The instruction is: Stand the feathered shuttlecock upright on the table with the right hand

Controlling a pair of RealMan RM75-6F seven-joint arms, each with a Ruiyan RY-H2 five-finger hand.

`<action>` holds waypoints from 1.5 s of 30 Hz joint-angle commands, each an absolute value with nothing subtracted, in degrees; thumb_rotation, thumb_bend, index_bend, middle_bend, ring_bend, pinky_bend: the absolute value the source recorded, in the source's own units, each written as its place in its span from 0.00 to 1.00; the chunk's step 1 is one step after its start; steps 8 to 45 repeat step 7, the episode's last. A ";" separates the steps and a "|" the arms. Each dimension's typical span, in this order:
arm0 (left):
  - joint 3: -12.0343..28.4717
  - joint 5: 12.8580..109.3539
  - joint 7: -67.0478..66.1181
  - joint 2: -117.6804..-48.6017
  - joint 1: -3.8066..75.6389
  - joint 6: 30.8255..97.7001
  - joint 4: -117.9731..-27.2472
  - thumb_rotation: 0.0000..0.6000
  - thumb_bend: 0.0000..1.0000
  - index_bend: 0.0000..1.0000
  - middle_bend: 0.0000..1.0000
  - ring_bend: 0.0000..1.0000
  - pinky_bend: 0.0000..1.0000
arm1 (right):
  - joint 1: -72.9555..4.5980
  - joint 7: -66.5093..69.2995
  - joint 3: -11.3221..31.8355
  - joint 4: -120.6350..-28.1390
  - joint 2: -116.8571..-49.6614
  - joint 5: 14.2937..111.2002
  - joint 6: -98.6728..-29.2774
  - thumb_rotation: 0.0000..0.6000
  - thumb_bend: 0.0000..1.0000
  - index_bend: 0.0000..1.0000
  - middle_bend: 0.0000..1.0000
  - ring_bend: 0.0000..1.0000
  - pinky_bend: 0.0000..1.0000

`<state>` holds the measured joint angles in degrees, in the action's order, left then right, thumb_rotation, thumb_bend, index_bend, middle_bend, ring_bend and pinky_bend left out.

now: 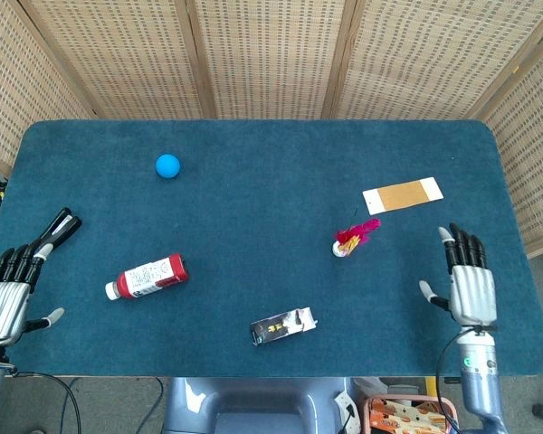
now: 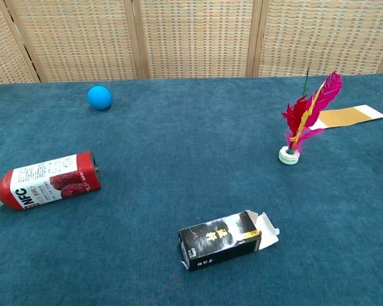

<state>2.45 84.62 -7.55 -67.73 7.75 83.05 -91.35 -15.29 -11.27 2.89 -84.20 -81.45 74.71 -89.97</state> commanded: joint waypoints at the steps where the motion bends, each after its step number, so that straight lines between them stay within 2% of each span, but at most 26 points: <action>1: 2.45 84.53 -7.81 -67.77 7.72 83.04 -91.31 1.00 0.01 0.00 0.00 0.00 0.00 | -11.53 -14.20 -1.27 -82.55 -77.96 79.01 -92.10 1.00 0.16 0.00 0.00 0.00 0.00; 7: 2.69 84.37 -7.72 -67.52 7.46 83.61 -91.52 1.00 0.01 0.00 0.00 0.00 0.00 | -10.34 -13.54 -1.57 -82.77 -77.58 82.07 -92.78 1.00 0.16 0.00 0.00 0.00 0.00; 45: 2.69 84.37 -7.72 -67.52 7.46 83.61 -91.52 1.00 0.01 0.00 0.00 0.00 0.00 | -10.34 -13.54 -1.57 -82.77 -77.58 82.07 -92.78 1.00 0.16 0.00 0.00 0.00 0.00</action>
